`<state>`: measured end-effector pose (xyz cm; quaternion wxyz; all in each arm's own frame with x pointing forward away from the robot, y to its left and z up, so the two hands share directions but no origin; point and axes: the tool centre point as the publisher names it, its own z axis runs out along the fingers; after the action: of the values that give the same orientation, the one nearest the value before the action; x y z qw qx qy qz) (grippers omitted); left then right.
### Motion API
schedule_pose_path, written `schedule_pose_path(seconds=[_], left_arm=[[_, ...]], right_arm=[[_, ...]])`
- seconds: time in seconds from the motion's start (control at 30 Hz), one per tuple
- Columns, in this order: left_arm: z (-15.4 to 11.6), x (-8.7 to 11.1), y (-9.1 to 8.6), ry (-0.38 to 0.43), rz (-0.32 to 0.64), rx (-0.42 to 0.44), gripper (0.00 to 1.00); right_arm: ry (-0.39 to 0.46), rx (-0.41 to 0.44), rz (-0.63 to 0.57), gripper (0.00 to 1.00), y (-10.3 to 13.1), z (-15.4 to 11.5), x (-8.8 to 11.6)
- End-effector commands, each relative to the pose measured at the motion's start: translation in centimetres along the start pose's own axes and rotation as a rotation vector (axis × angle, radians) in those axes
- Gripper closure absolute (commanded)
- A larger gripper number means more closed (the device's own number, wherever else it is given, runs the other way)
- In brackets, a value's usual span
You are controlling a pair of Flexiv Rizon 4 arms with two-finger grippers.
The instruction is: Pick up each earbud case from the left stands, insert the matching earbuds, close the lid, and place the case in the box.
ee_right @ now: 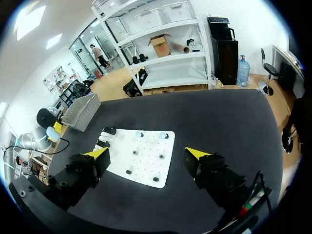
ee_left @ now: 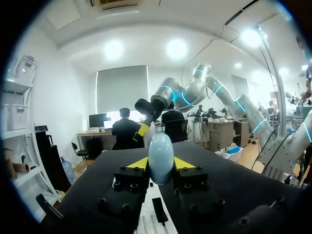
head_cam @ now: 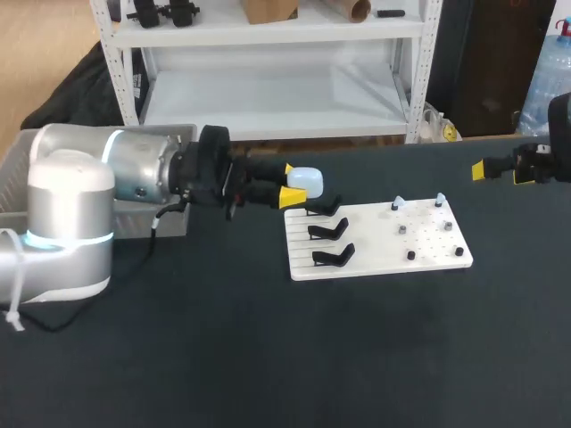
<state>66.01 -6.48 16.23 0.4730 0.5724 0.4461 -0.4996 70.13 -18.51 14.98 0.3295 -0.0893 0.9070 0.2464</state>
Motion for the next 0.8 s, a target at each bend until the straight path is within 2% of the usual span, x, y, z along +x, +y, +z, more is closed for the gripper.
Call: schedule_pose_path(seconds=[0.03, 0.73, 0.8], left_arm=[[-0.10, -0.14, -1.17, 0.001, 0.002, -0.109, 1.00], [-0.10, -0.14, -1.17, 0.001, 0.002, -0.109, 1.00], [-0.10, -0.14, -1.17, 0.001, 0.002, -0.109, 1.00]], right_arm=[[0.001, -0.002, -0.001, 0.00, -0.08, -0.02, 0.01], [0.001, -0.002, -0.001, 0.00, -0.08, -0.02, 0.01], [0.017, 0.000, -0.047, 0.00, 0.75, 0.14, 0.48]])
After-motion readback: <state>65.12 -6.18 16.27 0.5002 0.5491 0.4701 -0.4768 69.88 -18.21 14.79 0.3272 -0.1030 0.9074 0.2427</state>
